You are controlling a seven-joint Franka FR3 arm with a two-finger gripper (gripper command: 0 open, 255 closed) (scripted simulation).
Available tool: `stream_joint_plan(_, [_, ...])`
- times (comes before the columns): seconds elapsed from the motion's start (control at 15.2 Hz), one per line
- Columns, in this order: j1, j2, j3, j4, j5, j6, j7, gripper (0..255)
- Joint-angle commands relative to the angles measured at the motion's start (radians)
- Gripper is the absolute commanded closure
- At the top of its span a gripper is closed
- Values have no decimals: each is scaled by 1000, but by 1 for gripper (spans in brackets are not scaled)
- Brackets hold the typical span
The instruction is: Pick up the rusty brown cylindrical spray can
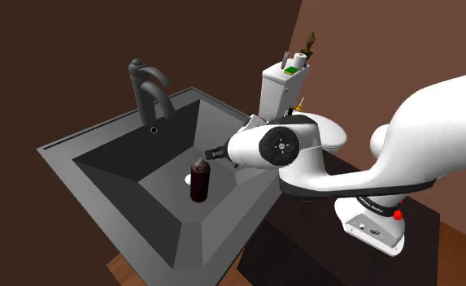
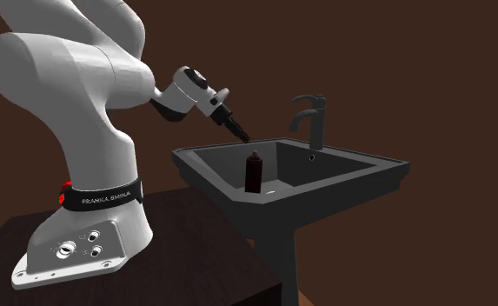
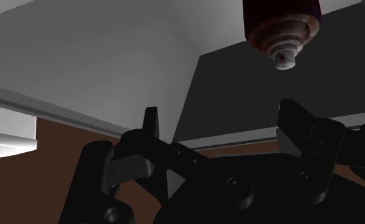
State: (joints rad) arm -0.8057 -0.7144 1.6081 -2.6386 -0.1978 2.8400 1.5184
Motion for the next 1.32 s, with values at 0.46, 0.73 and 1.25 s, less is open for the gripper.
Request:
stream_joint_plan(0.46, [-339,-309,351,298,69,8,212,0])
stream_joint_plan(0.73, [-368,-346,395,314,81,29,238,0])
stream_joint_plan(1.25, [-390,-372,423,330,89,41,253,255])
